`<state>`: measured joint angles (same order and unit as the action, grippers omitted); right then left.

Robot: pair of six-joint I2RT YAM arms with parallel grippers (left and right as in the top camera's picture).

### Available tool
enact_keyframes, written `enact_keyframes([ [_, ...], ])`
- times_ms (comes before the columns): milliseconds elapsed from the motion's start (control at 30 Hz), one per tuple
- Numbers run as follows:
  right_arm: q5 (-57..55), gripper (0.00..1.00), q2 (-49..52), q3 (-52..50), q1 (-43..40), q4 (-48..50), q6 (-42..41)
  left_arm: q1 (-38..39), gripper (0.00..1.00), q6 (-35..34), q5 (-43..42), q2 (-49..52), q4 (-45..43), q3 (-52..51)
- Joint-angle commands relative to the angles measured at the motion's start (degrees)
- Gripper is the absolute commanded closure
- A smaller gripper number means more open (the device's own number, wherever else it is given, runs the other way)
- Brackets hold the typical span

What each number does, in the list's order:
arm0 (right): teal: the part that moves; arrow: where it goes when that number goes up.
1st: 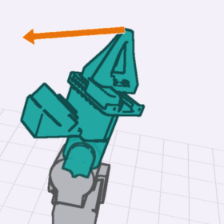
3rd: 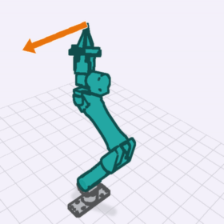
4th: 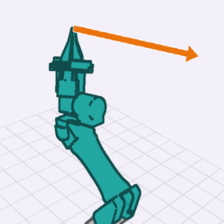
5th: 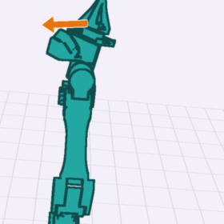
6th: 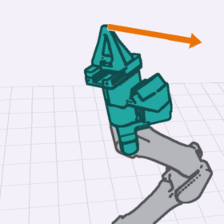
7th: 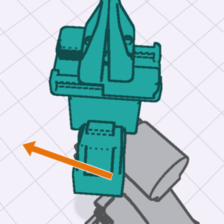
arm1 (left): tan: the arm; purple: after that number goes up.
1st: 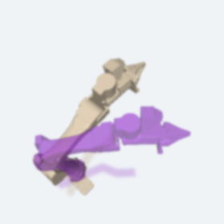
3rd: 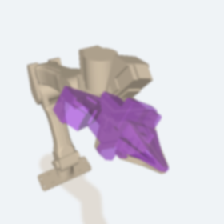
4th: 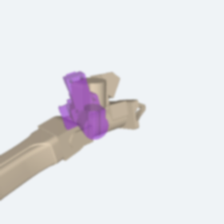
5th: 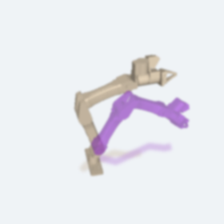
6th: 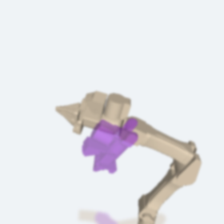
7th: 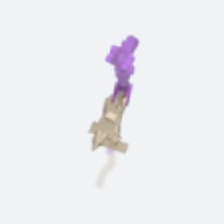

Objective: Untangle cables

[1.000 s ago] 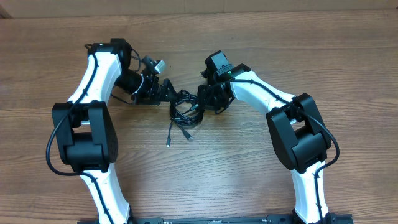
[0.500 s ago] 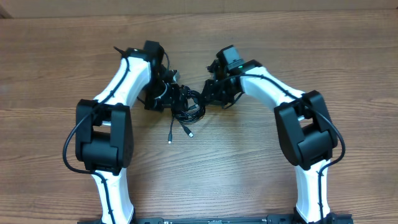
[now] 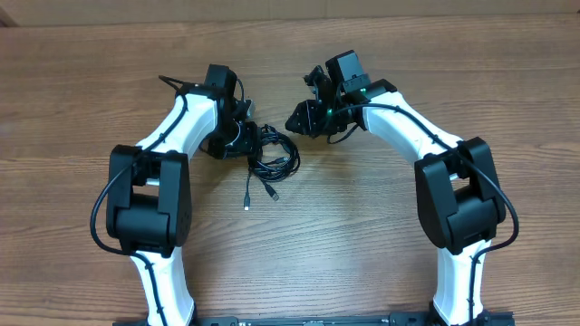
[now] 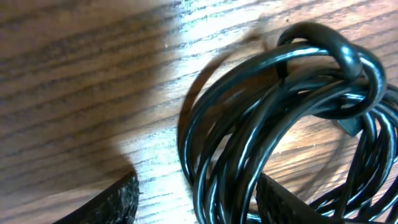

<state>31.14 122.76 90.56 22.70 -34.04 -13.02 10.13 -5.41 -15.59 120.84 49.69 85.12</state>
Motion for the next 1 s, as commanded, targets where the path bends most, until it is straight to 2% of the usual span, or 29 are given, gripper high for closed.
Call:
enact_keyframes([
  [0, -0.8, 0.55, -1.1, 0.6, 1.5, 0.8, 1.0, 0.1, 0.50, 2.2, 2.0, 0.9, -1.6, -4.0],
  [67, -2.3, 0.55, -1.1, -0.2, 2.1, 2.1, 0.9, 0.1, 0.64, 2.4, 2.7, 0.9, -2.8, -5.4],
  [267, -4.8, 0.56, -0.9, -1.2, 3.3, 5.6, 0.9, 0.1, 0.75, 4.4, 2.6, 0.9, -5.6, -8.6],
  [333, -4.9, 0.60, -0.6, -1.2, 3.5, 6.7, 0.9, 0.1, 0.85, 5.8, 2.5, 0.9, -5.9, -9.0],
  [367, -5.1, 0.61, -0.2, -1.2, 3.7, 7.2, 0.9, 0.1, 0.96, 6.5, 2.5, 0.9, -5.9, -9.1],
  [533, -5.2, 0.64, 2.4, -1.3, 4.7, 8.7, 0.9, 0.1, 0.96, 10.2, 2.5, 0.9, -6.6, -9.4],
  [700, -5.2, 0.73, 3.0, -1.3, 5.5, 8.7, 0.9, 0.1, 0.94, 10.1, 2.5, 0.9, -7.0, -9.4],
  [800, -5.2, 0.73, 3.7, -1.3, 6.1, 8.1, 0.9, 0.1, 0.90, 10.1, 2.5, 0.9, -7.3, -9.4],
  [967, -5.2, 0.74, 4.7, -1.3, 6.3, 6.2, 0.9, 0.1, 0.91, 10.1, 2.5, 0.9, -7.9, -9.4],
])
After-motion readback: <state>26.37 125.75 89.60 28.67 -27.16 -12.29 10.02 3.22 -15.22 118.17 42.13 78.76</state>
